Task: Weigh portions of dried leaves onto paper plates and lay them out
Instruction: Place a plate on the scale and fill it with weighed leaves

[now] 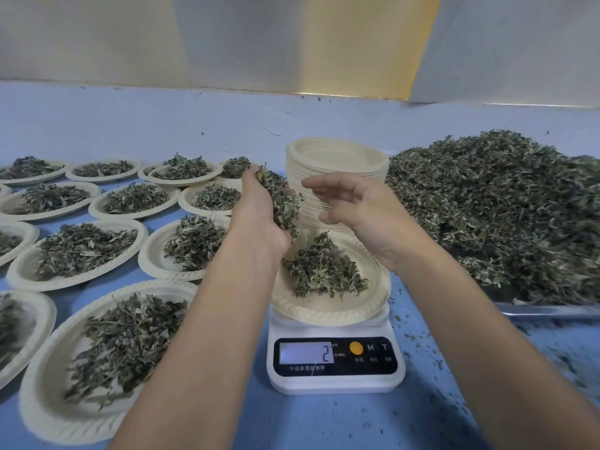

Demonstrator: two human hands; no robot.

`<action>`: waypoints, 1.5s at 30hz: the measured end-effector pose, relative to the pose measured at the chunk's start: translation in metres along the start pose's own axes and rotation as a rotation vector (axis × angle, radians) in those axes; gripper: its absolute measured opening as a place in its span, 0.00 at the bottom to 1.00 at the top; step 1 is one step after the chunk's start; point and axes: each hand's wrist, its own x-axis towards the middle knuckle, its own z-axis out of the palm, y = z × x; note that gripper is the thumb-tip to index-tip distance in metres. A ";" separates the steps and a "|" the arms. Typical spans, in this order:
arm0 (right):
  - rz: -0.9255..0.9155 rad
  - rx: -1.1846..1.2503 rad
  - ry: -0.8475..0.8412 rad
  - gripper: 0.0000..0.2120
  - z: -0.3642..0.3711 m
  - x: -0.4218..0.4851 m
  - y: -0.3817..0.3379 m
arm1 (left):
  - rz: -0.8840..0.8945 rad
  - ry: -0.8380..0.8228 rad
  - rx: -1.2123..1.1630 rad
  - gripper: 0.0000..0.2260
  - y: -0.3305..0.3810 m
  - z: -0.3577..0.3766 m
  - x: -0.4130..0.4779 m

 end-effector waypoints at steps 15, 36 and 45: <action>-0.115 -0.086 0.055 0.15 0.020 -0.002 -0.006 | 0.261 0.091 0.152 0.10 -0.015 0.009 0.000; 0.025 -0.161 0.218 0.08 0.001 0.000 -0.008 | 0.206 0.161 0.042 0.12 0.004 -0.009 0.021; 0.109 -0.306 0.201 0.06 0.000 -0.001 -0.004 | 0.113 0.043 0.114 0.15 0.001 -0.002 0.017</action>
